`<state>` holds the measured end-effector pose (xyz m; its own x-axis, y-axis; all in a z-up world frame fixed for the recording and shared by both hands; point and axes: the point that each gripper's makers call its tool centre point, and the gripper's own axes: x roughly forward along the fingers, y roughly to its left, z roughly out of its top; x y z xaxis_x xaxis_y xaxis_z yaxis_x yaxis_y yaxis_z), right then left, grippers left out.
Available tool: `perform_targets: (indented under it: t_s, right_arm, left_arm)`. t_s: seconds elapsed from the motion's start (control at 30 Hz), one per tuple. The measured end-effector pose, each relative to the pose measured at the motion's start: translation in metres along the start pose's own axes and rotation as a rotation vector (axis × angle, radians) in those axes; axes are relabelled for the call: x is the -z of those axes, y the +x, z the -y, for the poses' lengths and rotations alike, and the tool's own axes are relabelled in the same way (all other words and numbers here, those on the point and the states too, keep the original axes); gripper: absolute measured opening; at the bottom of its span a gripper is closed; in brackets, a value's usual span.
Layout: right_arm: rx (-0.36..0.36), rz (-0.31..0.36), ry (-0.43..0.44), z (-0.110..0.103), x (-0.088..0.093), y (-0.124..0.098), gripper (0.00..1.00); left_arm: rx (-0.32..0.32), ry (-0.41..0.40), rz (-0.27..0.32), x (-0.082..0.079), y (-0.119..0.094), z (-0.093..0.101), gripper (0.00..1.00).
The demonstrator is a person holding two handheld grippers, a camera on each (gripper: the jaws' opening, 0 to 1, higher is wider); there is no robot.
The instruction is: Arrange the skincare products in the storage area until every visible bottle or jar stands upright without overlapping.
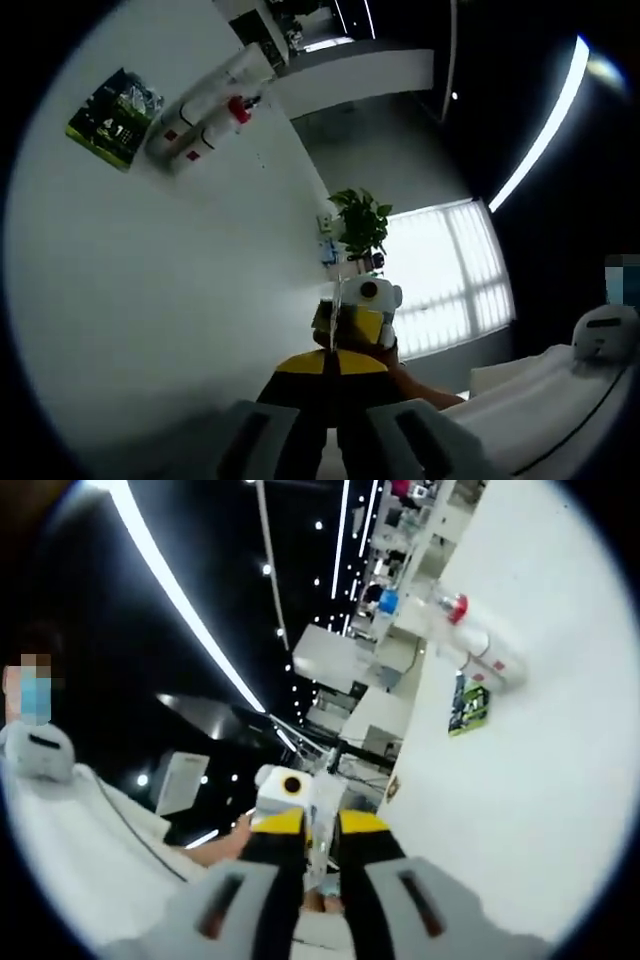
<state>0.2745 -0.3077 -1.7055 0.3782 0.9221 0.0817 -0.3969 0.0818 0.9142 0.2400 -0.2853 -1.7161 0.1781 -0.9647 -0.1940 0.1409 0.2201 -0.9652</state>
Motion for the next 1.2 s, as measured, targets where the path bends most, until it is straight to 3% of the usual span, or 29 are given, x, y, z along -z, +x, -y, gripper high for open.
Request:
perform_targets:
  t_s: [0.13, 0.3, 0.43, 0.47, 0.5, 0.67, 0.77, 1.0, 1.2]
  right_arm:
    - [0.024, -0.016, -0.035, 0.000, -0.002, 0.003, 0.10]
    - [0.098, -0.030, -0.101, 0.007, 0.002, 0.004, 0.11]
    - [0.214, 0.000, -0.188, 0.016, 0.002, 0.004, 0.23]
    - [0.274, 0.007, -0.225, 0.021, 0.004, 0.004, 0.25]
    - [0.299, 0.011, -0.250, 0.023, 0.005, 0.003, 0.27]
    - [0.433, 0.001, -0.339, 0.034, 0.013, -0.003, 0.31]
    - [0.486, -0.014, -0.338, 0.038, 0.023, -0.008, 0.32]
    - [0.562, 0.022, -0.314, 0.039, 0.031, -0.023, 0.32]
    - [0.628, 0.059, -0.293, 0.043, 0.033, -0.038, 0.32]
  left_arm:
    - [0.015, -0.005, 0.030, -0.008, -0.010, -0.003, 0.00]
    - [0.030, -0.007, 0.076, -0.033, -0.035, -0.014, 0.00]
    - [0.013, 0.014, 0.076, -0.052, -0.054, -0.023, 0.00]
    - [0.009, 0.019, 0.075, -0.057, -0.059, -0.028, 0.00]
    - [-0.008, 0.024, 0.079, -0.068, -0.068, -0.037, 0.00]
    - [-0.074, 0.038, 0.064, -0.093, -0.086, -0.063, 0.00]
    - [-0.104, 0.038, 0.061, -0.114, -0.097, -0.081, 0.00]
    - [-0.182, 0.011, 0.089, -0.161, -0.115, -0.121, 0.00]
    - [-0.220, -0.006, 0.111, -0.193, -0.118, -0.142, 0.00]
